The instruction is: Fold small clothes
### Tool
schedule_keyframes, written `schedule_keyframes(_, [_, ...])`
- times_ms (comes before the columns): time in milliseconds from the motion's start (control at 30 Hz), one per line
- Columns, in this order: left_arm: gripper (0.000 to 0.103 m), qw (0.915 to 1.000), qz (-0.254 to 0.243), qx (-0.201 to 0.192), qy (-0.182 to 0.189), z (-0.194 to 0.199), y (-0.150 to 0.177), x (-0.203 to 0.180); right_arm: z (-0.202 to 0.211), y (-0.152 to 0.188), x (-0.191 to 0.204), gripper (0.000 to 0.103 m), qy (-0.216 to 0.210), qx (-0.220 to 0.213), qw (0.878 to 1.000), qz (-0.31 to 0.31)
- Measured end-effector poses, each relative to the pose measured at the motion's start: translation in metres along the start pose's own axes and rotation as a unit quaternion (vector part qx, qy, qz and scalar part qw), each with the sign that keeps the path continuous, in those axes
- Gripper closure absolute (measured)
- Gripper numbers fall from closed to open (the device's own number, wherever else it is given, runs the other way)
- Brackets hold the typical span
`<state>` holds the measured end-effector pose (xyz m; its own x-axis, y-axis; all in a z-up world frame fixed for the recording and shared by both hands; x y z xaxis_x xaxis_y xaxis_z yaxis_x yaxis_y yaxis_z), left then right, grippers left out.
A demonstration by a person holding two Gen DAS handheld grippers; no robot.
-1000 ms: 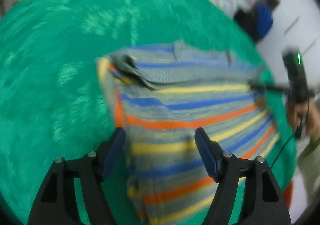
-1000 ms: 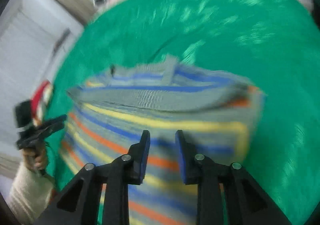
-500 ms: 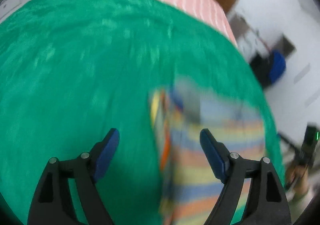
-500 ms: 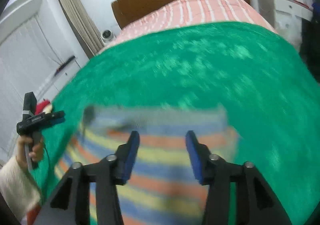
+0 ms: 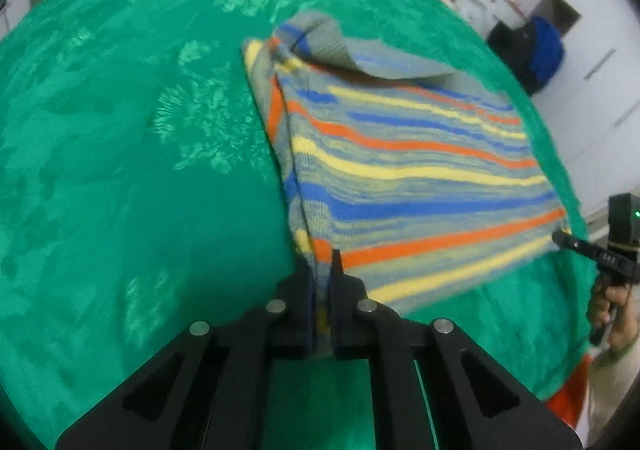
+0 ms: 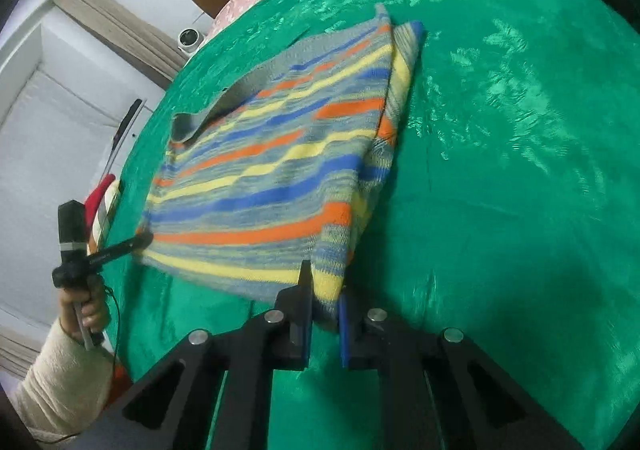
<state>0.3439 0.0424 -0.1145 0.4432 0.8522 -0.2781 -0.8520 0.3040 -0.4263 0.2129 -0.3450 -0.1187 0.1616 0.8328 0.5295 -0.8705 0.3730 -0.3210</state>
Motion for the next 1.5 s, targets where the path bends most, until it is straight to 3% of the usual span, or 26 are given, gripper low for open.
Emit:
schedule_keyframes(133, [0.099,0.9992,-0.024,0.019,0.024,0.028,0.034,-0.002,0.039,0.024,0.018,0.093,-0.014,0.017,0.999,0.024])
schedule_keyframes(267, [0.099,0.9981,-0.017,0.053,0.027,0.013,0.088,0.006,0.040,0.073,0.012,0.093,-0.001,0.049,0.998,0.031])
schedule_keyframes(333, [0.099,0.9984,0.020,0.031,0.044,0.012,0.096,0.015,0.025,0.092,-0.006,0.094,-0.005,0.055,0.998,-0.001])
schedule_keyframes(400, [0.094,0.9978,0.047,0.005,0.046,0.022,0.096,0.019,0.025,0.097,-0.013,0.094,-0.022,0.028,0.999,-0.024])
schedule_keyframes(467, [0.076,0.9992,0.035,-0.017,0.009,0.038,0.094,0.016,0.035,0.098,-0.004,0.088,-0.025,-0.004,1.000,-0.010])
schedule_keyframes(500, [0.056,0.9986,0.016,-0.044,-0.024,0.054,0.093,0.015,0.044,0.099,0.002,0.077,-0.020,-0.022,1.000,0.003])
schedule_keyframes(533, [0.042,0.9967,0.003,-0.067,-0.046,0.066,0.091,0.017,0.054,0.102,0.004,0.054,-0.012,-0.036,0.999,0.009])
schedule_keyframes(567, [0.016,0.9899,-0.013,-0.112,-0.087,0.086,0.086,0.022,0.066,0.104,0.006,0.042,0.005,-0.061,0.998,0.021])
schedule_keyframes(600, [0.001,0.9822,-0.019,-0.145,-0.117,0.095,0.079,0.027,0.076,0.106,0.006,0.024,0.025,-0.088,0.995,0.031])
schedule_keyframes(633, [0.000,0.9748,-0.020,-0.171,-0.141,0.103,0.073,0.034,0.089,0.106,0.003,0.019,0.077,-0.137,0.987,0.043])
schedule_keyframes(700, [0.000,0.9593,-0.023,-0.203,-0.195,0.106,0.050,0.059,0.097,0.106,-0.005,0.019,0.144,-0.183,0.971,0.046])
schedule_keyframes(767, [0.001,0.9500,-0.036,-0.198,-0.239,0.088,0.024,0.085,0.090,0.100,-0.022,0.019,0.199,-0.207,0.958,0.026])
schedule_keyframes(867, [0.001,0.9538,-0.041,-0.139,-0.263,0.043,0.003,0.119,0.067,0.100,-0.042,0.018,0.218,-0.195,0.956,-0.009])
schedule_keyframes(933, [0.000,0.9609,-0.019,-0.072,-0.267,0.009,0.009,0.154,0.057,0.102,-0.043,0.014,0.235,-0.203,0.950,0.001])
schedule_keyframes(967, [0.000,0.9681,-0.002,-0.077,-0.238,0.002,0.014,0.166,0.053,0.104,-0.041,0.012,0.243,-0.208,0.947,0.017])
schedule_keyframes(1000, [0.000,0.9717,0.020,-0.112,-0.207,0.009,0.016,0.174,0.051,0.104,-0.040,0.011,0.247,-0.206,0.947,0.022])
schedule_keyframes(1067, [0.000,0.9751,0.030,-0.118,-0.185,0.014,0.018,0.180,0.048,0.103,-0.038,0.010,0.251,-0.201,0.947,0.022])
schedule_keyframes(1267, [0.000,0.9681,0.005,-0.104,-0.228,0.008,0.015,0.168,0.043,0.097,-0.046,0.007,0.249,-0.199,0.948,0.022])
schedule_keyframes(1500, [0.000,0.9699,0.011,-0.105,-0.219,0.009,0.015,0.167,0.041,0.099,-0.047,0.006,0.261,-0.197,0.945,0.025])
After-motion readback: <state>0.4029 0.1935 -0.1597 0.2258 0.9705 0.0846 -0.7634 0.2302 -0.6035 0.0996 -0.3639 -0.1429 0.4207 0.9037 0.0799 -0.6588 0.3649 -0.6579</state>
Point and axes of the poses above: each gripper's, at about its wrist camera, not at the fingertips, and z roughly against the way its jaws point, x to its left, y to its underside, the point moved 3 cm from there along -z, roughly the way its jaws point, and after that the axes turned 4 degrees about -z, right-handed, at the moved point
